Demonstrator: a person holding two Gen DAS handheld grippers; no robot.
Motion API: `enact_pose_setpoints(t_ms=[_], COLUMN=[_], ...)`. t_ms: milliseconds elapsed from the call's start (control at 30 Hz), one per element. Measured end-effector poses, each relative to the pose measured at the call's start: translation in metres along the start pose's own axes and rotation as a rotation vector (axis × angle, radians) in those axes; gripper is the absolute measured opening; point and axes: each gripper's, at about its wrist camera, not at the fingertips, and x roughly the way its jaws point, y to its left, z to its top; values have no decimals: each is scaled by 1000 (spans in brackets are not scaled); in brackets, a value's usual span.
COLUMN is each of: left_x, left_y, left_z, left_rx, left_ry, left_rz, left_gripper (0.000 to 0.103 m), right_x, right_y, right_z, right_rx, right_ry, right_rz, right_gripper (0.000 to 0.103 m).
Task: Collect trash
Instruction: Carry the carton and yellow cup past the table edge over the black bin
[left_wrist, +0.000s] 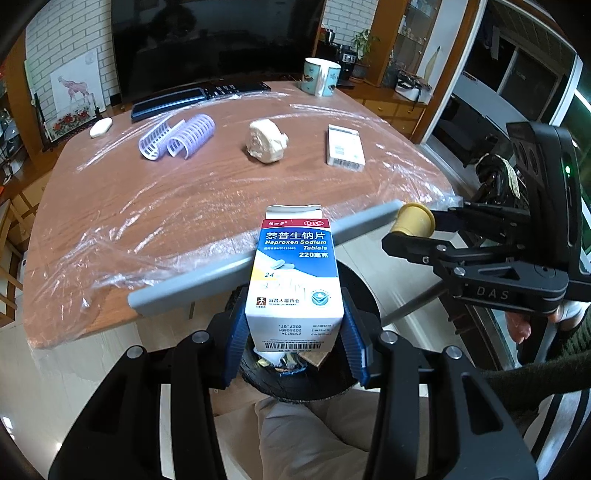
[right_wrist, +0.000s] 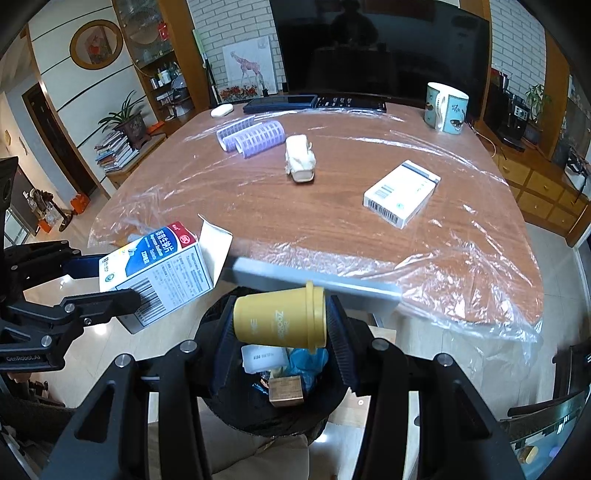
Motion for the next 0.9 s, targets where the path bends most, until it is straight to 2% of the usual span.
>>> enact_pose_setpoints(t_ms=[900], left_x=[39], left_y=[-7], left_z=[-29], left_rx=[10], left_ry=[135], left_rz=[-13], left_gripper=[47], right_x=[38], right_y=[4], right_z=[-24], right_rx=[-13], right_ry=[126], right_rz=[17], right_gripper=[47])
